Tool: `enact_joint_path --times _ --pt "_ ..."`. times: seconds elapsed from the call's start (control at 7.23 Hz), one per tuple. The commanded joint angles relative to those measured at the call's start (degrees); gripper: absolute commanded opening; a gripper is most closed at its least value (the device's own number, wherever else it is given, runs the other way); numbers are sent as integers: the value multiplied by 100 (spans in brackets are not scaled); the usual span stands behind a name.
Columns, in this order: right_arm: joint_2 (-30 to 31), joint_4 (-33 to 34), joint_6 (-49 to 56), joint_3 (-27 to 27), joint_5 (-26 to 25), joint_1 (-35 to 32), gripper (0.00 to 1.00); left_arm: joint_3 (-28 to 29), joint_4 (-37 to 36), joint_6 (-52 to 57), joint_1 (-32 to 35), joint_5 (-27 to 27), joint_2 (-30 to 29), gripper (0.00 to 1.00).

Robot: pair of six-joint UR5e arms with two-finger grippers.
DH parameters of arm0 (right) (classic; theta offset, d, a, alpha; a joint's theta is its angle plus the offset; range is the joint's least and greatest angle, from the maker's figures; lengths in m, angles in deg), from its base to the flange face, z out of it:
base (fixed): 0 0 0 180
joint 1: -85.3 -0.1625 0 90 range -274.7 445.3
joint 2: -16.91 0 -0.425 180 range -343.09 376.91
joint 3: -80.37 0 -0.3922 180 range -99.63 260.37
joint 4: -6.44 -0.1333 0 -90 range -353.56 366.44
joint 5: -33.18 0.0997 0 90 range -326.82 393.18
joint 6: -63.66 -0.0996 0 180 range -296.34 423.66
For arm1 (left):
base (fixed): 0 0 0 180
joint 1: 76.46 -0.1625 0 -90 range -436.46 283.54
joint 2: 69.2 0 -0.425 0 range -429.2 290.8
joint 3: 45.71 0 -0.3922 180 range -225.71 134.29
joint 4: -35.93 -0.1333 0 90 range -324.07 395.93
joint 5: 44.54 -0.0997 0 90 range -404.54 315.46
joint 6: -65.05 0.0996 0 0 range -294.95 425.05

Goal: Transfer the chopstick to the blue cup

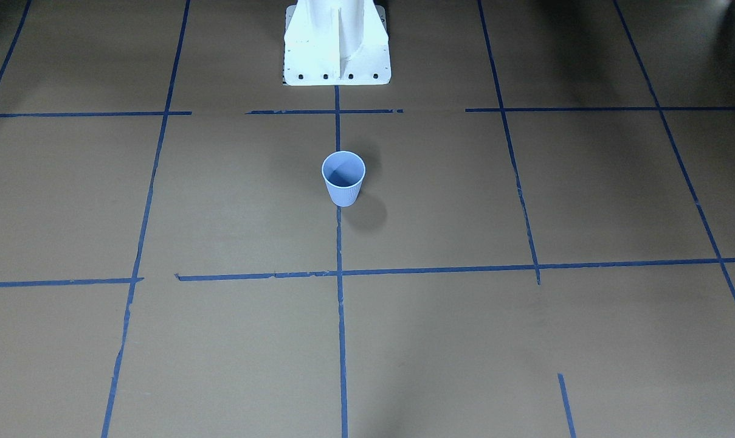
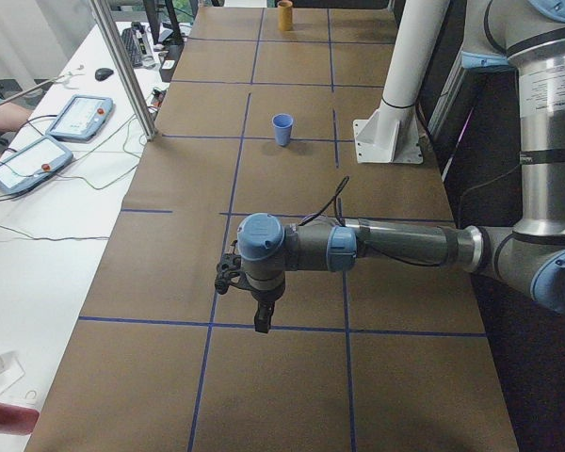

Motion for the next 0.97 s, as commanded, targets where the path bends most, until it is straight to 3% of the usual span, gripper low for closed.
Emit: enact_joint_path --times 0.0,0.14,0.42,0.83 --pt "-30 1619 1065 845 -213 -269 0 -1 0 0 0 -2 0 100" --pt "-38 2112 1067 1231 -354 -61 0 -9 9 0 0 -2 0 100" --pt "-108 2187 840 1323 -320 876 0 25 -9 26 0 -54 9 100" --pt "-723 2301 -378 1611 154 2388 0 8 -9 44 0 -28 44 100"
